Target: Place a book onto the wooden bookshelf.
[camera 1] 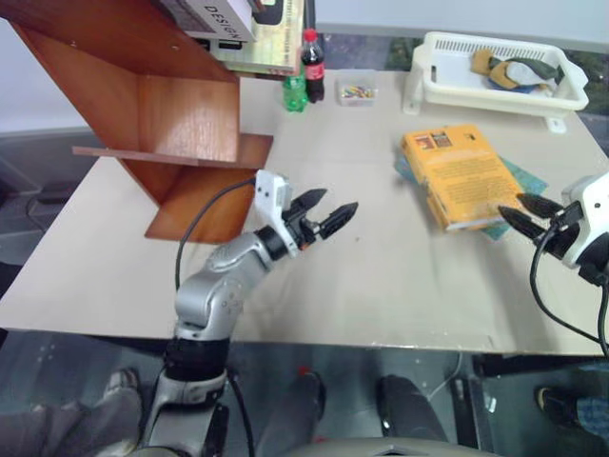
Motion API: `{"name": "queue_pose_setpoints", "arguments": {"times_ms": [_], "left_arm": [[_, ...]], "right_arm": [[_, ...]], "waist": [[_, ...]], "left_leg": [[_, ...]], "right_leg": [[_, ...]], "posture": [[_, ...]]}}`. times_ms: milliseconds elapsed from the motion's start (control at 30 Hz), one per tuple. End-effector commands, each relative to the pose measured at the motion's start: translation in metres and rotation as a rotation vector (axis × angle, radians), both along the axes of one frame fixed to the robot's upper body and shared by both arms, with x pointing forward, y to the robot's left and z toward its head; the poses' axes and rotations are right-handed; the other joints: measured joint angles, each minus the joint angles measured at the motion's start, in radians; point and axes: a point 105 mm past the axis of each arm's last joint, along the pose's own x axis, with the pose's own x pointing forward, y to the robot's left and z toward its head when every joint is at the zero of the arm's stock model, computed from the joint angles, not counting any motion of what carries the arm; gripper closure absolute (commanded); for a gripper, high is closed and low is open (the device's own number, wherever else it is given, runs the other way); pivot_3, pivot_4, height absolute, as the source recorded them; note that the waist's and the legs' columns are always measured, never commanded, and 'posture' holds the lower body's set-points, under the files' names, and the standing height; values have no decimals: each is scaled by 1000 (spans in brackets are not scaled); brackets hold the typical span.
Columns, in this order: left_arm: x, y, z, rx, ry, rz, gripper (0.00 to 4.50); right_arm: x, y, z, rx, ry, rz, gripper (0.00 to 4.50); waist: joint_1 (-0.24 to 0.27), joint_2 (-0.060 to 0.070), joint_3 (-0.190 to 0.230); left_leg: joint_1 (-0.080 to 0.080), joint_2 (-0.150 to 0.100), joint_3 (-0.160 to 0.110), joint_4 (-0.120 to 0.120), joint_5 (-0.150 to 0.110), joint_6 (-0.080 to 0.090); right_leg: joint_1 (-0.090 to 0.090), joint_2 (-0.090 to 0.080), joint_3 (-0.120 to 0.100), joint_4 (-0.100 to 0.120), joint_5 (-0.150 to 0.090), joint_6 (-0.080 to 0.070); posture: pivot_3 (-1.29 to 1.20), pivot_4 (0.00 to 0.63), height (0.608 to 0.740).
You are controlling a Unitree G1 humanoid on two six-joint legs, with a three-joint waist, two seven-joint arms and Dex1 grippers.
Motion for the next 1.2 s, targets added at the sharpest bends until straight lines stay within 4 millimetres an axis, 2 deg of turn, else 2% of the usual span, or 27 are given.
{"name": "queue_pose_setpoints", "arguments": {"times_ms": [33,67,167,233,333,400,433,567,633,667,733,800,867,1000,1200], "left_arm": [[-11,-14,5,58,-68,-129,0],[-14,-15,8,69,-87,-147,0],[-20,-15,12,71,-122,-182,0],[-21,-13,9,85,-135,-166,0],[-25,-12,9,87,-150,-139,0],[-27,-9,9,90,-156,-113,0],[-29,-6,8,92,-155,-99,0],[-36,3,0,117,-150,-47,0],[-38,6,-2,125,-157,-25,0],[-38,8,0,116,-159,0,0],[-38,15,1,100,-160,54,0],[-39,18,0,100,-156,70,0],[-40,18,-1,112,-160,55,0],[-49,15,7,123,-243,-35,0],[-77,21,18,208,-389,-309,0]], "right_arm": [[19,-22,14,-46,-100,-217,708],[27,-25,14,-46,-104,-263,302],[50,-26,16,-15,-113,-327,302],[70,-25,15,-32,-106,-341,1200],[96,-37,13,-85,-94,-414,2545],[108,-47,14,-121,-97,-458,3584],[113,-52,15,-147,-99,-475,4340],[120,-74,25,-186,-111,-531,4453],[118,-81,29,-189,-110,-533,4453],[110,-87,31,-187,-109,-535,4453],[83,-103,31,-183,-90,-553,4453],[61,-103,25,-170,-53,-543,4453],[46,-96,13,-173,2,-518,4453],[21,-79,-12,-132,116,-471,4453],[-2,-44,-44,-7,253,-378,4453]], "waist": [[-4,0,0],[-5,0,0],[-5,0,0],[-7,1,0],[-4,1,0],[1,0,1],[2,0,1],[0,1,2],[2,1,2],[3,1,2],[10,1,2],[11,3,1],[7,3,1],[-5,4,1],[0,4,1]], "left_leg": [[1,0,1,0,0,0],[1,0,1,0,0,0],[2,1,1,0,0,0],[1,1,2,-1,0,0],[1,0,3,0,0,0],[0,0,2,-1,0,0],[0,-1,2,-1,0,0],[-1,-2,3,-2,1,-2],[-1,-2,2,-3,2,-3],[-2,-2,2,-4,2,-3],[-3,-2,2,-4,1,-2],[-7,-1,-2,-2,1,-1],[-13,-2,-2,0,1,-1],[-11,-1,0,1,0,1],[-8,2,1,2,0,1]], "right_leg": [[0,0,0,0,0,0],[0,0,1,1,0,0],[-1,1,1,2,0,-1],[-1,1,2,3,0,-1],[-1,1,3,2,0,-1],[-2,0,3,1,0,-1],[-2,0,2,1,0,-1],[-3,-2,3,1,0,-1],[-4,-2,3,0,0,-1],[-4,-2,3,0,0,-1],[-5,-1,2,-1,0,-1],[-5,-2,-1,-3,0,-1],[-11,-2,-2,-1,0,-1],[-12,-2,2,3,0,0],[-9,1,0,4,0,-1]], "posture": [[0,150,740],[0,150,740],[0,150,740],[0,150,740],[0,150,740],[0,150,740],[0,150,740],[0,150,740],[0,150,740],[0,150,740],[0,150,740],[0,150,740],[0,150,740],[0,150,740],[0,150,740]]}}
